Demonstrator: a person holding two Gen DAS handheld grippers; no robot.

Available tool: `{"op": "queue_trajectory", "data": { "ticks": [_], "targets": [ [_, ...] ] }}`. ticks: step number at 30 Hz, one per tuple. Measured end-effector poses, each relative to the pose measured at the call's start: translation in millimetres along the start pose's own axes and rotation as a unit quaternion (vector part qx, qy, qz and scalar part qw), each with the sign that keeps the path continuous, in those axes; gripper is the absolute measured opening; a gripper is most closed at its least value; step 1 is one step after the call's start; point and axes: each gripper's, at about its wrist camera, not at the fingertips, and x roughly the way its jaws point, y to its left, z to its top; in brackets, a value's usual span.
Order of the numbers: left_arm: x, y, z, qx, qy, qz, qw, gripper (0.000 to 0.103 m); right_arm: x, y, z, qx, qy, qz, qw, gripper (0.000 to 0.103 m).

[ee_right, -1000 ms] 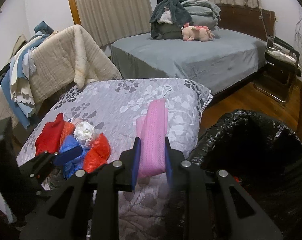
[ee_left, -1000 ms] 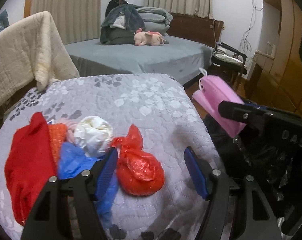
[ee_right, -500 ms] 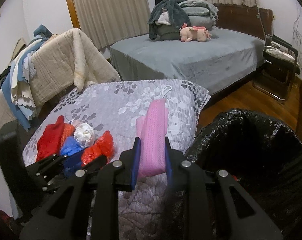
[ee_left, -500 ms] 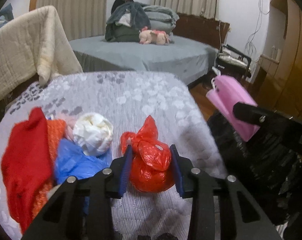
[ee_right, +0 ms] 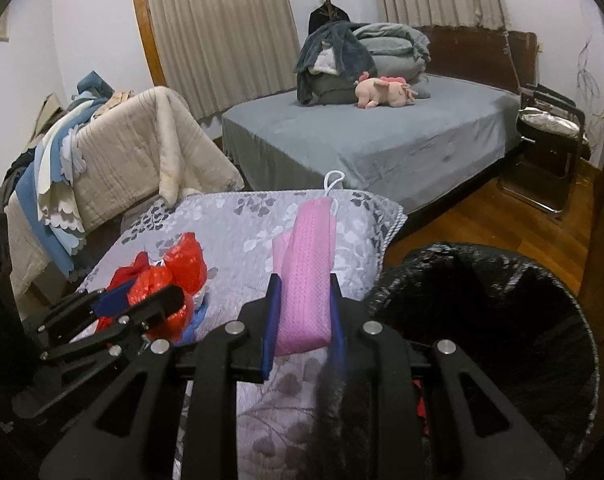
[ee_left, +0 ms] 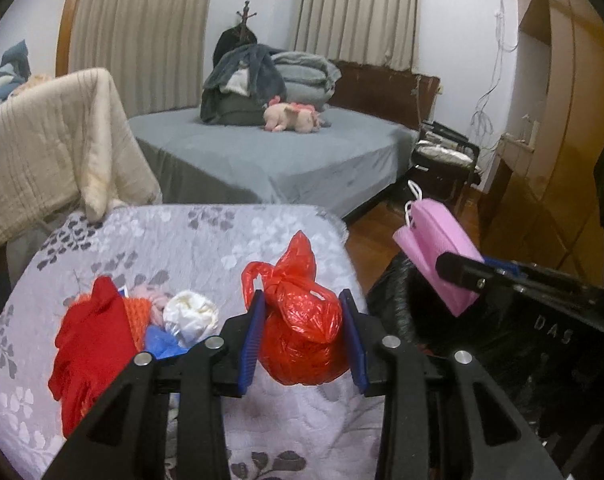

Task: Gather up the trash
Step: 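Carry the red bag and pink sponge over the bin and open both tools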

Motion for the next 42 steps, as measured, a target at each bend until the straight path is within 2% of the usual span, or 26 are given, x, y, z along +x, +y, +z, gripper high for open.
{"op": "queue_trajectory", "data": {
  "ticks": [7,14,21,30,32,33,35,38,40,41,42],
  "targets": [
    [-16.1,-30.9,11.5,0.012,-0.02,-0.024,0.9994,0.037,-36.3,-17.0,-2.8,0.004,-0.018,-0.025,1.0,0.022],
    [-14.5,-68.7,12.7,0.028,-0.021,-0.06,0.9976,0.037,-65.3,-50.4,-12.2,0.02,-0.027,-0.064,0.997,0.022],
    [0.1,-109.1,12.7,0.048,-0.011,-0.1,0.9938,0.037,-80.9,-90.6,-30.7,0.046,-0.021,-0.11,0.993,0.022],
    [30.5,-151.4,10.3,0.076,0.007,-0.139,0.9874,0.037,-80.5,-123.7,-49.5,0.067,-0.007,-0.146,0.987,0.025],
    [37.4,-155.8,9.3,0.08,0.014,-0.148,0.9856,0.041,-80.0,-129.8,-54.0,0.07,-0.005,-0.151,0.986,0.025],
    [39.4,-157.9,8.6,0.081,0.017,-0.152,0.9849,0.042,-80.0,-132.6,-56.0,0.072,-0.004,-0.153,0.986,0.029],
    [41.9,-160.0,7.1,0.081,0.021,-0.155,0.9844,0.057,-80.5,-138.2,-60.0,0.079,-0.003,-0.158,0.984,0.034],
    [41.4,-156.6,5.2,0.077,0.021,-0.151,0.9853,0.066,-81.9,-144.1,-62.5,0.085,-0.005,-0.164,0.983,0.047],
    [39.8,-151.6,5.1,0.073,0.019,-0.145,0.9865,0.07,-82.7,-145.5,-63.4,0.086,-0.006,-0.166,0.982,0.051],
    [38.2,-147.8,5.8,0.071,0.018,-0.14,0.9874,0.073,-83.2,-145.7,-63.4,0.086,-0.008,-0.166,0.982,0.06],
    [35.9,-143.3,6.9,0.068,0.014,-0.134,0.9885,0.075,-84.1,-145.2,-63.1,0.087,-0.011,-0.167,0.982,0.074]
  ]
}}
